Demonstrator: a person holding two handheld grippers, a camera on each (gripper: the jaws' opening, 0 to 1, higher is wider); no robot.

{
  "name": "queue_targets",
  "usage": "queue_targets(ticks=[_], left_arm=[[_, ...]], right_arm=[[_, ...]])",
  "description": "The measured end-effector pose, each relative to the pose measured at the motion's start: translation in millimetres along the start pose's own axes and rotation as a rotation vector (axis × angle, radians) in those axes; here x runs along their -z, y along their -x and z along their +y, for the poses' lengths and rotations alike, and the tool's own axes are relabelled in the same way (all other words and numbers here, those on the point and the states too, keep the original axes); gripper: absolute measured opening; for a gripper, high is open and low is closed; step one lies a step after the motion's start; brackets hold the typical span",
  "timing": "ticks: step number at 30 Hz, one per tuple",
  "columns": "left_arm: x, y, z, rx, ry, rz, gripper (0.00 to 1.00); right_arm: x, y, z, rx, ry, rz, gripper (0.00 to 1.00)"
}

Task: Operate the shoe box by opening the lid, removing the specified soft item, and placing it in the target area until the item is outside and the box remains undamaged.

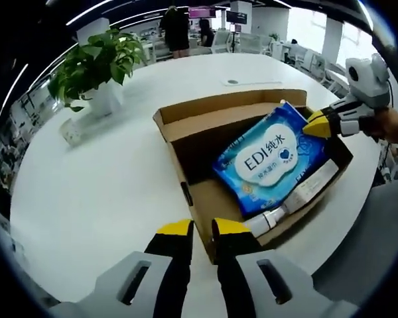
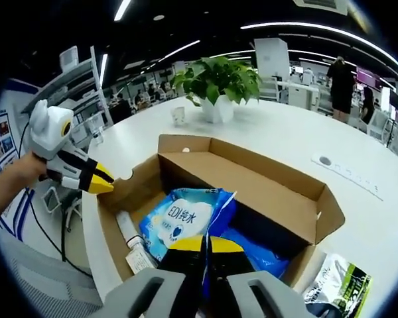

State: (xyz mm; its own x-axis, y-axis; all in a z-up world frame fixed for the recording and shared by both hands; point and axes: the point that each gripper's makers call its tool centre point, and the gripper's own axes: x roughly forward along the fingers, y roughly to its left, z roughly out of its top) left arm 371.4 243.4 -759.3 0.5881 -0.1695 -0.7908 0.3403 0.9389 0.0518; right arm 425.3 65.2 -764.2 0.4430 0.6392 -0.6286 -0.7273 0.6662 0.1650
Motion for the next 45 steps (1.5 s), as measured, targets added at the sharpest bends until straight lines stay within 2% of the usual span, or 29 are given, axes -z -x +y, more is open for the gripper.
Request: queue_targets(ticks=[4, 6, 10, 15, 19, 21, 25, 27, 36, 45], left_arm=[[-11.8, -4, -12.3, 0.051, -0.005, -0.027, 0.09], [-14.9, -9, -16.9, 0.057, -0.019, -0.028, 0.11], [-17.2, -22, -33.3, 0.114, -0.034, 0.004, 0.12], [-12.0, -40, -49.9, 0.192, -0.035, 0.08, 0.15], [-6.0, -52, -52.4, 0.212, -0.018, 0.136, 0.18], [-7.5, -56, -51.6, 0.213, -0.017, 0.136, 0.19], [2.2, -64, -55.7, 0.246, 0.026, 0.21, 0.23], [3.3, -69, -54.5, 0.244, 0.015, 0.209, 0.2], [8.9, -80, -66.8, 0.299, 0.111, 0.234, 0.13], [11.5, -83, -68.6, 0.306, 0.182, 0.232, 0.1]], right_arm=[[1.9, 2, -2, 0.004, -0.008, -0.003, 0.0], [2.6, 2, -3, 0.006, -0.01, -0.005, 0.0], [5.3, 3, -6, 0.01, -0.018, -0.006, 0.0], [7.2, 3, -7, 0.013, -0.026, -0.008, 0.0], [8.1, 2, -8, 0.015, -0.029, -0.01, 0.0], [9.1, 2, -9, 0.016, -0.032, -0.01, 0.0], [10.8, 2, -10, 0.017, -0.038, -0.01, 0.0], [11.4, 2, -10, 0.015, -0.043, -0.01, 0.0], [14.2, 1, -12, 0.009, -0.059, -0.009, 0.0], [16.1, 1, -12, 0.009, -0.08, -0.017, 0.0]])
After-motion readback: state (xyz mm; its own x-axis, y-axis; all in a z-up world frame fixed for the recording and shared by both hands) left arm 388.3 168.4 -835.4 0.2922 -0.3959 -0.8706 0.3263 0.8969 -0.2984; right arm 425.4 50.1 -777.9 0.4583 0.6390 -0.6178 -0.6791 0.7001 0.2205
